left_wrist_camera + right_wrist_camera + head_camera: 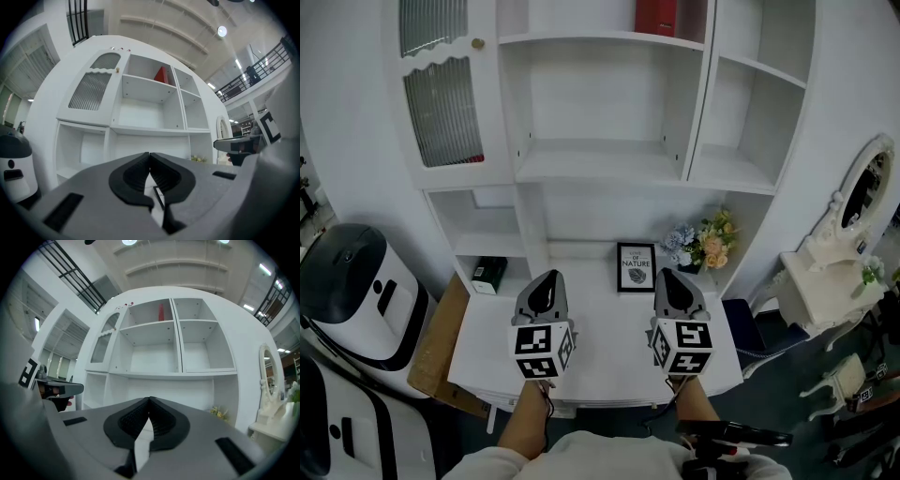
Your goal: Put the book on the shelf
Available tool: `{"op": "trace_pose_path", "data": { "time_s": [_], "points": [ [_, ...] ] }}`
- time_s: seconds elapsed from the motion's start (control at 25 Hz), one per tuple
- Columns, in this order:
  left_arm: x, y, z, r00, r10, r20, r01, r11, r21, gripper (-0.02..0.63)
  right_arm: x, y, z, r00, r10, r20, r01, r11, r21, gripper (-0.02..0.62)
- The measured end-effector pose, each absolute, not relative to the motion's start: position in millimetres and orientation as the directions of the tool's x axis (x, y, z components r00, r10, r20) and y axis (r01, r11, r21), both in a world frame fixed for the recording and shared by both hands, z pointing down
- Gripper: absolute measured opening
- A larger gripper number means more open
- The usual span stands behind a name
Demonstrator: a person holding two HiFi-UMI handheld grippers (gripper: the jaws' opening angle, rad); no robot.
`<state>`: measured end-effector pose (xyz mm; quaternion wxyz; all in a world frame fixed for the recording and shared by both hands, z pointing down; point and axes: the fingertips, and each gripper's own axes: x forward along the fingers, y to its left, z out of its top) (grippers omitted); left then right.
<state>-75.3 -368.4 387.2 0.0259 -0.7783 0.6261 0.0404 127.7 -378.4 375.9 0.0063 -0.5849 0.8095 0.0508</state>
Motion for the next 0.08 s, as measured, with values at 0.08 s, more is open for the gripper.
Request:
{"op": "trace_pose_path", "data": {
  "time_s": [0.08],
  "points": [
    [-73.5, -368.5, 387.6, 0.216, -0.972, -0.094, -0.976, -0.218, 0.009, 0.008, 128.6, -378.1, 376.6, -0.314, -0.947, -0.069, -0.948, 0.308, 0.079, 0.021]
  ]
}}
